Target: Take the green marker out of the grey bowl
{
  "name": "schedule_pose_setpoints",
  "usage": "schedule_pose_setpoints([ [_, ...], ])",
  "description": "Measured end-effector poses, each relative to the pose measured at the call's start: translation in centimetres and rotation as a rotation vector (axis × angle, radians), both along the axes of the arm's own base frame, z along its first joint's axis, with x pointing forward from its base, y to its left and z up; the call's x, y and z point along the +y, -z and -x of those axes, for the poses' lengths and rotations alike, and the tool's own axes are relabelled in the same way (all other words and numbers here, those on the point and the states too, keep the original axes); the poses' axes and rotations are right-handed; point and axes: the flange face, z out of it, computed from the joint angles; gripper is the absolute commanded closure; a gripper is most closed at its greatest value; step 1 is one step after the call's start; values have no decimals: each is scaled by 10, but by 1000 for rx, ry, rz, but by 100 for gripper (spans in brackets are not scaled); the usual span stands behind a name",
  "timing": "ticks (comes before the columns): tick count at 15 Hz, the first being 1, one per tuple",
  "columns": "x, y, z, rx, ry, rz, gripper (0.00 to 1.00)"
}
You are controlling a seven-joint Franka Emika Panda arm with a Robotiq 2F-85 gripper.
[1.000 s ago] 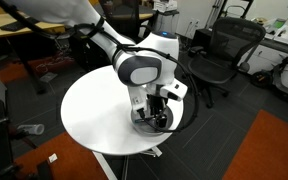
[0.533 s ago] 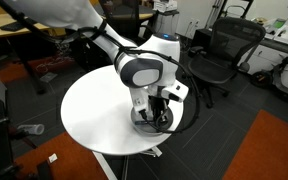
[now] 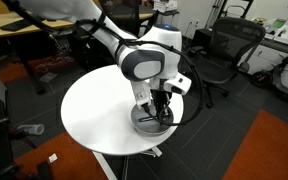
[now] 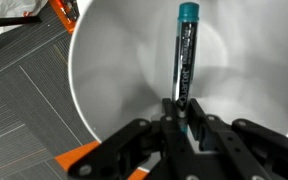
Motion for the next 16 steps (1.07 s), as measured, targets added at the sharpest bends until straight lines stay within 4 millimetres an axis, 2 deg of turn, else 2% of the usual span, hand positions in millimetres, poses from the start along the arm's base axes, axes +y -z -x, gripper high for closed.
schedule_pose_setpoints([
  [3,6,-27,-2,-25,-12,9,95],
  [5,12,-53,-5,-45,-41,32,95],
  [9,38,-99,-4,-73,-123,78,95],
  [13,90,-125,4,-98,-239,94,95],
  [16,139,-129,11,-114,-369,68,95],
])
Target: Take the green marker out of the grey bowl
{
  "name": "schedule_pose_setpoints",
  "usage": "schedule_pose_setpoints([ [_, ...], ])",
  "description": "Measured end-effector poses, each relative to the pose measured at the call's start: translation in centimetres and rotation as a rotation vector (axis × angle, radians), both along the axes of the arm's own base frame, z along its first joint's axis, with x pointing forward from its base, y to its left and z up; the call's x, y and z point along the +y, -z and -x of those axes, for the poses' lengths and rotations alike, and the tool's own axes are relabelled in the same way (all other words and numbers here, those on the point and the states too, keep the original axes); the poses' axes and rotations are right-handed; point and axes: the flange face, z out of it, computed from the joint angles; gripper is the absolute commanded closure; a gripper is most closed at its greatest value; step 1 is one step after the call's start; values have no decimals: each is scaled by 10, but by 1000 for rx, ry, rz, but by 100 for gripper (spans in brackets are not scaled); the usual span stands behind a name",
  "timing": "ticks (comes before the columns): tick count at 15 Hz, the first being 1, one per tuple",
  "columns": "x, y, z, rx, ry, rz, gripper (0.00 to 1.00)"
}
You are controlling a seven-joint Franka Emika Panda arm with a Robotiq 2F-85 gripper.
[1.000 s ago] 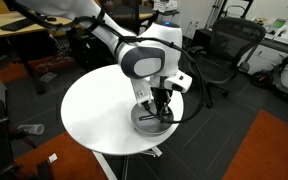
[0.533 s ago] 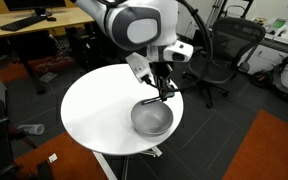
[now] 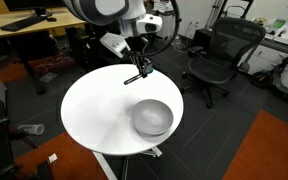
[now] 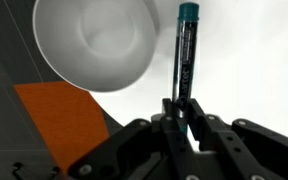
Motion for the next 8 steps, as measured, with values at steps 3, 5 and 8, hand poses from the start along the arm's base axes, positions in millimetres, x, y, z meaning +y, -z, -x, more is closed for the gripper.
schedule_pose_setpoints([
  [3,48,6,7,8,-174,-15,95],
  [5,78,11,8,24,-294,-21,95],
  [8,119,19,6,39,-469,-32,95],
])
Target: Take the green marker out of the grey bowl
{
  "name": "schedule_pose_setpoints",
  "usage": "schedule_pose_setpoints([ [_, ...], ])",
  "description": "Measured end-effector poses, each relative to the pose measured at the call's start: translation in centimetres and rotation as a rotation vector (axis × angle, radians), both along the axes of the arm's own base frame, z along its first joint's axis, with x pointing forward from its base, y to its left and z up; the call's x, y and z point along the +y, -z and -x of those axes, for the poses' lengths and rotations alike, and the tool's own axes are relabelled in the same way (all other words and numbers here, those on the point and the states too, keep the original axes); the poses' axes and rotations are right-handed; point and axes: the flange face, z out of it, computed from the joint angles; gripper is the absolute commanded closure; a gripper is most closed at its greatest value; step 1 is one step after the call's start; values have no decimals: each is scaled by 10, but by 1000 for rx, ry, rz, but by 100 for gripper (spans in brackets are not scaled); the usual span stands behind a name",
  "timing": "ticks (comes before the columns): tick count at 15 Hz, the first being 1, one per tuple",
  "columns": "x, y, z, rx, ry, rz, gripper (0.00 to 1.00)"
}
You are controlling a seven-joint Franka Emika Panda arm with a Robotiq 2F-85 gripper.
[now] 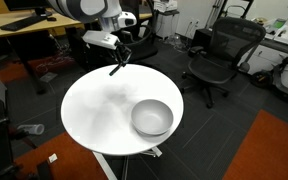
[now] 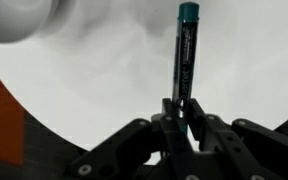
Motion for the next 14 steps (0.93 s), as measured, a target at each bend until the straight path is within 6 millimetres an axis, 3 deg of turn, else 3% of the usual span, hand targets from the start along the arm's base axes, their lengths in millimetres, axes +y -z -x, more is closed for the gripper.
schedule_pose_setpoints([
  [3,29,15,-9,10,-179,-14,95],
  [5,36,30,-17,17,-296,-19,95],
  [10,27,74,-33,57,-583,-28,95],
  [14,23,94,-38,112,-802,-37,95],
])
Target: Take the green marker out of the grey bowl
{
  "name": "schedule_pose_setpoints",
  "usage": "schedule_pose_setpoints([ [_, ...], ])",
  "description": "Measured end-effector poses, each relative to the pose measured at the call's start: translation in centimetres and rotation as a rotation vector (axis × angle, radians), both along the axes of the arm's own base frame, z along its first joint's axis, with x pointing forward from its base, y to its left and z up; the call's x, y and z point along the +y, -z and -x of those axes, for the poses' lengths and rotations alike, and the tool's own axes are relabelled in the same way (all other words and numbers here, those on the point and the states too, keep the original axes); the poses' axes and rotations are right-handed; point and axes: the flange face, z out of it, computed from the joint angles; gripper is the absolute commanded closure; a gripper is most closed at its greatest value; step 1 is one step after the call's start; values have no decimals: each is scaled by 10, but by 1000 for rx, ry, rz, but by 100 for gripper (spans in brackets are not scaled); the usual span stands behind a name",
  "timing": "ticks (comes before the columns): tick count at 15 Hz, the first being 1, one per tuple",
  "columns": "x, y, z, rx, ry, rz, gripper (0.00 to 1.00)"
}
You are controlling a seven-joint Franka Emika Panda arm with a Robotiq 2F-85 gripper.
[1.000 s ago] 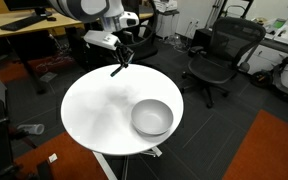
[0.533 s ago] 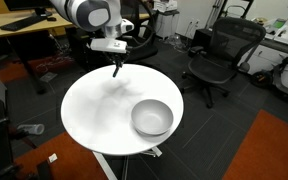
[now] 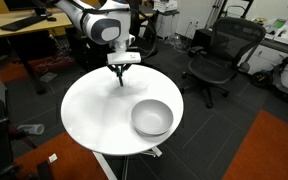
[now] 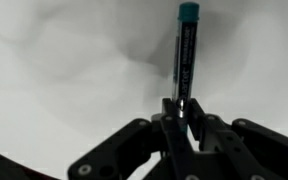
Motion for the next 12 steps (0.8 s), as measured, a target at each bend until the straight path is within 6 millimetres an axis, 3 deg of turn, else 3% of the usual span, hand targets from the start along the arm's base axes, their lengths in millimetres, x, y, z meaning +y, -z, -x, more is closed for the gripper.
schedule_pose_setpoints([
  [3,-2,4,-3,31,-99,2,95],
  [4,-2,4,-5,38,-120,3,56],
  [5,-3,5,-6,43,-138,3,55],
  [12,-4,5,-13,56,-186,9,5],
])
